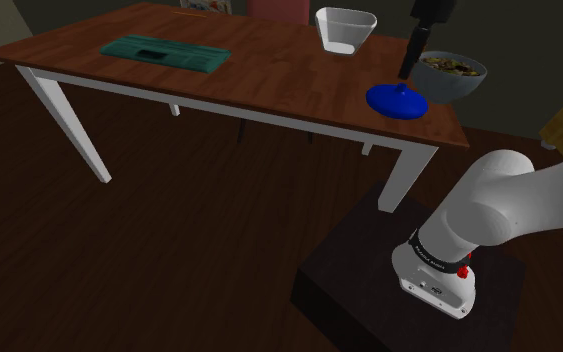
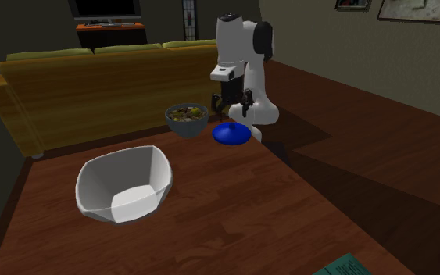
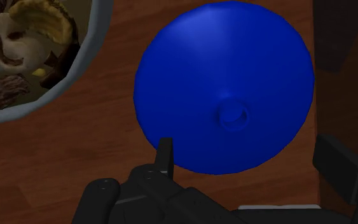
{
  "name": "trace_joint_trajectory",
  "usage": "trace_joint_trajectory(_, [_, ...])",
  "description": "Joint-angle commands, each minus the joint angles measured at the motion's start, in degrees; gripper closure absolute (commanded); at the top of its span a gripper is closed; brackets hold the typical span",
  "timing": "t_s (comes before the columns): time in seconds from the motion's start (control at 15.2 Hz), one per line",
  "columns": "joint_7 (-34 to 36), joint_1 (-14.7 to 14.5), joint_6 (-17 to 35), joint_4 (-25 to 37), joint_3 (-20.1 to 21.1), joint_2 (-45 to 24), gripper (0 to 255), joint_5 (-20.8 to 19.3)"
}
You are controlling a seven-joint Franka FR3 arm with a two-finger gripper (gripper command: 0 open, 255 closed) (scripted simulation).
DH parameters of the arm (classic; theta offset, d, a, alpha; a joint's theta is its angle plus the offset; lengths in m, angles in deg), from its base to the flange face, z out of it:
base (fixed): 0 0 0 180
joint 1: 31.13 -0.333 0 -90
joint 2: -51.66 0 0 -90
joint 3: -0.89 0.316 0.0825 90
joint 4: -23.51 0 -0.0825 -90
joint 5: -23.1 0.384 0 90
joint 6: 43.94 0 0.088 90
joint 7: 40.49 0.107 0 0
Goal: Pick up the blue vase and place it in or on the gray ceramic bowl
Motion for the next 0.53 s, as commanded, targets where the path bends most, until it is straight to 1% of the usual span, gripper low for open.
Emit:
trace_joint_trajectory(0.0, [0.04,0.09,1.32,-1.8,-0.1,0.44,0,-0.14])
trace_joint_trajectory(0.13, [0.12,0.22,3.09,-4.15,-0.24,1.01,0,-0.33])
trace_joint_trajectory(0.46, [0.12,0.22,3.09,-4.15,-0.24,1.01,0,-0.33])
